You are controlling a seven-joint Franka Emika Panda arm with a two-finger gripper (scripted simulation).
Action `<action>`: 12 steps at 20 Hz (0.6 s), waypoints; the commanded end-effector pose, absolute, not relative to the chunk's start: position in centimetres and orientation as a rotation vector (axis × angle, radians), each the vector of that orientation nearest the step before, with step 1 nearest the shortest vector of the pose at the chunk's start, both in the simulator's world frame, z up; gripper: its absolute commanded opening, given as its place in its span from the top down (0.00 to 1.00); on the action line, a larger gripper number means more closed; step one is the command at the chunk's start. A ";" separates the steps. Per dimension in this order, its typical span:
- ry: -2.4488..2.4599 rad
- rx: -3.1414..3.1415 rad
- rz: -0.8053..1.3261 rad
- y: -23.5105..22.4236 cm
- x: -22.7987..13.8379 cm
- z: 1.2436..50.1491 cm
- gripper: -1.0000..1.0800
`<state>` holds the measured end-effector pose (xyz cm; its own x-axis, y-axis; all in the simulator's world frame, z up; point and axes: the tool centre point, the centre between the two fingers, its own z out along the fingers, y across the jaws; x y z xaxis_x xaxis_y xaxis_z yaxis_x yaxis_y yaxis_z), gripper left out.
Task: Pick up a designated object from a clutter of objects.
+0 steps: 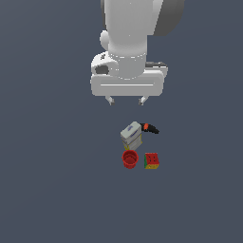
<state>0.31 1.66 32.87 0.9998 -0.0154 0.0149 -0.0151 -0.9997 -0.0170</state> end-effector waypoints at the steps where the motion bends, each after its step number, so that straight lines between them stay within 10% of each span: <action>1: 0.024 -3.124 -0.023 1.7 0.3 32.9 0.04; 12: 0.036 -3.134 -0.089 -0.1 1.3 34.3 0.04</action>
